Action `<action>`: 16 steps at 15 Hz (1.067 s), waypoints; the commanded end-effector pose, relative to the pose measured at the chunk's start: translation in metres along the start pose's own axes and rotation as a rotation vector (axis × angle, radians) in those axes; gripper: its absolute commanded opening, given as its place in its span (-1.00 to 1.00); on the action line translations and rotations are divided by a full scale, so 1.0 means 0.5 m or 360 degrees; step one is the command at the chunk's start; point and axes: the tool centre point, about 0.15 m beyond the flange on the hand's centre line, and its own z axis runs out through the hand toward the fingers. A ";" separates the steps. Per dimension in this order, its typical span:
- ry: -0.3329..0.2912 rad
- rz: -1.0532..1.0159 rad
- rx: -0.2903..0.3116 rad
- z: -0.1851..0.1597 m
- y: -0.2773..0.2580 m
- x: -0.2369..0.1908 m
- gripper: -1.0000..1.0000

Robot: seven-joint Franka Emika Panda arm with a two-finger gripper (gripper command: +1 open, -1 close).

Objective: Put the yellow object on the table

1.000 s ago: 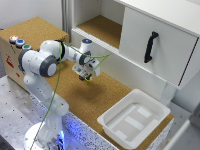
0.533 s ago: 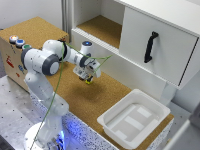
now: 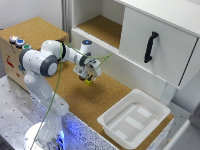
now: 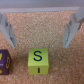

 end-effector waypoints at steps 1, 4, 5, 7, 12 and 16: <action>0.0033 0.0006 -0.0061 -0.001 0.006 -0.007 1.00; 0.0033 0.0006 -0.0061 -0.001 0.006 -0.007 1.00; 0.0033 0.0006 -0.0061 -0.001 0.006 -0.007 1.00; 0.0033 0.0006 -0.0061 -0.001 0.006 -0.007 1.00; 0.0033 0.0006 -0.0061 -0.001 0.006 -0.007 1.00; 0.0021 0.0105 -0.0042 -0.037 -0.011 -0.019 1.00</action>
